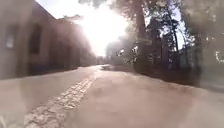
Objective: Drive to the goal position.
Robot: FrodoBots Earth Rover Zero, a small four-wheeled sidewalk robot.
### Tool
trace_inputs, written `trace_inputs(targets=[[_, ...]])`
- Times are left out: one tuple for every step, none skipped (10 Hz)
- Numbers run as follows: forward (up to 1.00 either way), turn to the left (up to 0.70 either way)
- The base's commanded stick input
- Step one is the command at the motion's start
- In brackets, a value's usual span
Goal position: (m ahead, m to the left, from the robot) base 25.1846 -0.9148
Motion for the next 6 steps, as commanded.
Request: trace_inputs(targets=[[0.85, 0.0], [0.85, 0.0], [0.85, 0.0], [0.85, 0.0], [0.85, 0.0], [0.85, 0.0]])
